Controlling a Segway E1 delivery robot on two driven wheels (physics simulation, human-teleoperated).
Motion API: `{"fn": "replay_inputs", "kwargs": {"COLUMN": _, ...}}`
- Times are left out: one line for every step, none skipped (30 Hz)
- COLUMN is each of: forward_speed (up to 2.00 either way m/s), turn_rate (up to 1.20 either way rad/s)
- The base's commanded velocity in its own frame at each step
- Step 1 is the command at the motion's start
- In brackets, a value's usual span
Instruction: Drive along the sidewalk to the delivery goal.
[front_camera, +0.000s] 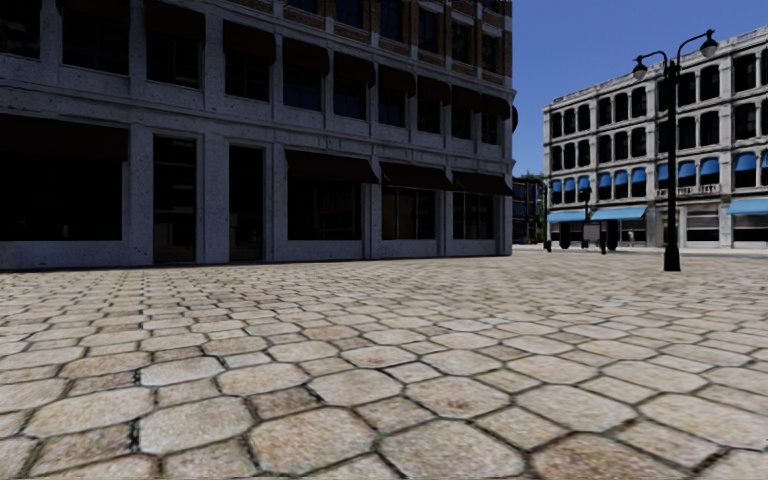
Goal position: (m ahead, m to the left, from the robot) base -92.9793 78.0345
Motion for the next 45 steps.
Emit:
{"fn": "replay_inputs", "kwargs": {"forward_speed": 0.75, "turn_rate": 0.58}}
{"fn": "replay_inputs", "kwargs": {"forward_speed": 0.75, "turn_rate": 0.59}}
{"fn": "replay_inputs", "kwargs": {"forward_speed": 0.75, "turn_rate": 0.59}}
{"fn": "replay_inputs", "kwargs": {"forward_speed": 0.75, "turn_rate": 0.59}}
{"fn": "replay_inputs", "kwargs": {"forward_speed": 0.75, "turn_rate": 0.59}}
{"fn": "replay_inputs", "kwargs": {"forward_speed": 0.75, "turn_rate": 0.6}}
{"fn": "replay_inputs", "kwargs": {"forward_speed": 0.75, "turn_rate": 0.6}}
{"fn": "replay_inputs", "kwargs": {"forward_speed": 0.75, "turn_rate": 0.6}}
{"fn": "replay_inputs", "kwargs": {"forward_speed": 0.75, "turn_rate": 0.6}}
{"fn": "replay_inputs", "kwargs": {"forward_speed": 0.75, "turn_rate": 0.6}}
{"fn": "replay_inputs", "kwargs": {"forward_speed": 0.79, "turn_rate": 0.63}}
{"fn": "replay_inputs", "kwargs": {"forward_speed": 0.79, "turn_rate": 0.63}}
{"fn": "replay_inputs", "kwargs": {"forward_speed": 0.79, "turn_rate": 0.63}}
{"fn": "replay_inputs", "kwargs": {"forward_speed": 0.79, "turn_rate": 0.63}}
{"fn": "replay_inputs", "kwargs": {"forward_speed": 0.79, "turn_rate": 0.63}}
{"fn": "replay_inputs", "kwargs": {"forward_speed": 0.79, "turn_rate": 0.63}}
{"fn": "replay_inputs", "kwargs": {"forward_speed": 0.79, "turn_rate": 0.63}}
{"fn": "replay_inputs", "kwargs": {"forward_speed": 0.79, "turn_rate": 0.63}}
{"fn": "replay_inputs", "kwargs": {"forward_speed": 0.79, "turn_rate": 0.63}}
{"fn": "replay_inputs", "kwargs": {"forward_speed": 0.79, "turn_rate": 0.64}}
{"fn": "replay_inputs", "kwargs": {"forward_speed": 0.79, "turn_rate": 0.64}}
{"fn": "replay_inputs", "kwargs": {"forward_speed": 0.79, "turn_rate": 0.64}}
{"fn": "replay_inputs", "kwargs": {"forward_speed": 0.79, "turn_rate": 0.64}}
{"fn": "replay_inputs", "kwargs": {"forward_speed": 0.79, "turn_rate": 0.64}}
{"fn": "replay_inputs", "kwargs": {"forward_speed": 0.79, "turn_rate": 0.64}}
{"fn": "replay_inputs", "kwargs": {"forward_speed": 0.79, "turn_rate": 0.64}}
{"fn": "replay_inputs", "kwargs": {"forward_speed": 0.79, "turn_rate": 0.64}}
{"fn": "replay_inputs", "kwargs": {"forward_speed": 0.79, "turn_rate": 0.64}}
{"fn": "replay_inputs", "kwargs": {"forward_speed": 0.79, "turn_rate": 0.67}}
{"fn": "replay_inputs", "kwargs": {"forward_speed": 0.79, "turn_rate": 0.7}}
{"fn": "replay_inputs", "kwargs": {"forward_speed": 0.79, "turn_rate": 0.71}}
{"fn": "replay_inputs", "kwargs": {"forward_speed": 0.79, "turn_rate": 0.71}}
{"fn": "replay_inputs", "kwargs": {"forward_speed": 0.79, "turn_rate": 0.71}}
{"fn": "replay_inputs", "kwargs": {"forward_speed": 0.79, "turn_rate": 0.71}}
{"fn": "replay_inputs", "kwargs": {"forward_speed": 0.79, "turn_rate": 0.71}}
{"fn": "replay_inputs", "kwargs": {"forward_speed": 0.79, "turn_rate": 0.71}}
{"fn": "replay_inputs", "kwargs": {"forward_speed": 0.79, "turn_rate": 0.71}}
{"fn": "replay_inputs", "kwargs": {"forward_speed": 0.79, "turn_rate": 0.71}}
{"fn": "replay_inputs", "kwargs": {"forward_speed": 0.79, "turn_rate": 0.71}}
{"fn": "replay_inputs", "kwargs": {"forward_speed": 0.79, "turn_rate": 0.71}}
{"fn": "replay_inputs", "kwargs": {"forward_speed": 0.79, "turn_rate": 0.71}}
{"fn": "replay_inputs", "kwargs": {"forward_speed": 0.79, "turn_rate": 0.71}}
{"fn": "replay_inputs", "kwargs": {"forward_speed": 0.79, "turn_rate": 0.71}}
{"fn": "replay_inputs", "kwargs": {"forward_speed": 0.79, "turn_rate": 0.71}}
{"fn": "replay_inputs", "kwargs": {"forward_speed": 0.79, "turn_rate": 0.71}}
